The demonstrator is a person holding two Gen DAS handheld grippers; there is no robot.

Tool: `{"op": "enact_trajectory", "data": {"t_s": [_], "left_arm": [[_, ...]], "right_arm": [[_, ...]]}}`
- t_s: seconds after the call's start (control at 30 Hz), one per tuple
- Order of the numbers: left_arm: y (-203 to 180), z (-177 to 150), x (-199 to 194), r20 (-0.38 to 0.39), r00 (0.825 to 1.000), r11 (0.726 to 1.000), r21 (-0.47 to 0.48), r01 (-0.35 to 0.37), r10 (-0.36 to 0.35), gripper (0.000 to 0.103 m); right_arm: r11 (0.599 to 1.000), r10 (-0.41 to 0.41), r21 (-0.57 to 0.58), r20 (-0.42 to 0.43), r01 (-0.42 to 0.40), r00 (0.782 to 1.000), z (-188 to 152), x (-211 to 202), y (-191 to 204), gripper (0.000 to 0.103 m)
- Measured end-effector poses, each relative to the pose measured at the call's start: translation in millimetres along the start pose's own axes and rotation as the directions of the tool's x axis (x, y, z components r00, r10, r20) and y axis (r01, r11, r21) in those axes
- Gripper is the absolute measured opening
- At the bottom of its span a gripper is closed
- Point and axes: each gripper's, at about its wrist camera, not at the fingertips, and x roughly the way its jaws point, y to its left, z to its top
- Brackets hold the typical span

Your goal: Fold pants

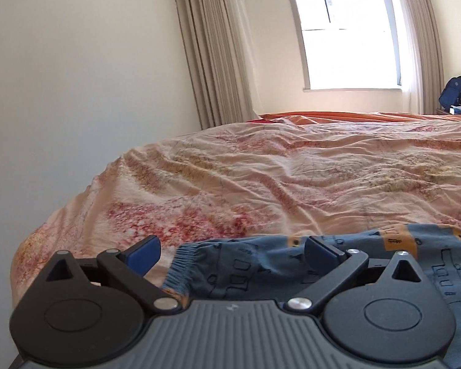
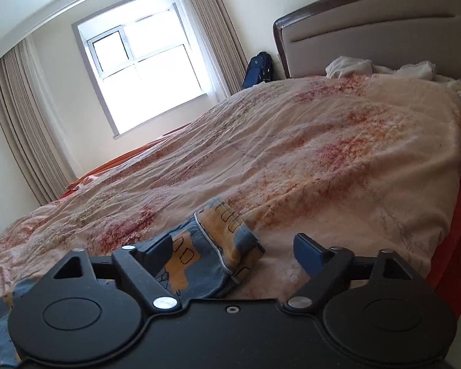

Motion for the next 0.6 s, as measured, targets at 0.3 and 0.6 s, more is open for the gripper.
{"op": "enact_trajectory", "data": {"t_s": [0.3,0.6], "left_arm": [[-87.4,-28.8,14.9,-0.096,0.955,0.955,0.076,0.286,-0.279,0.103],[-80.8,-71.5,22.8,-0.176,0.926,0.943,-0.036,0.332,-0.333,0.102]], "right_arm": [[0.939,0.318,-0.089,-0.153,-0.333,0.936,13.6,27.8,60.5,0.102],[0.624,0.671,-0.071,-0.462,-0.778,0.58,13.7,121.5,195.2,0.102]]}}
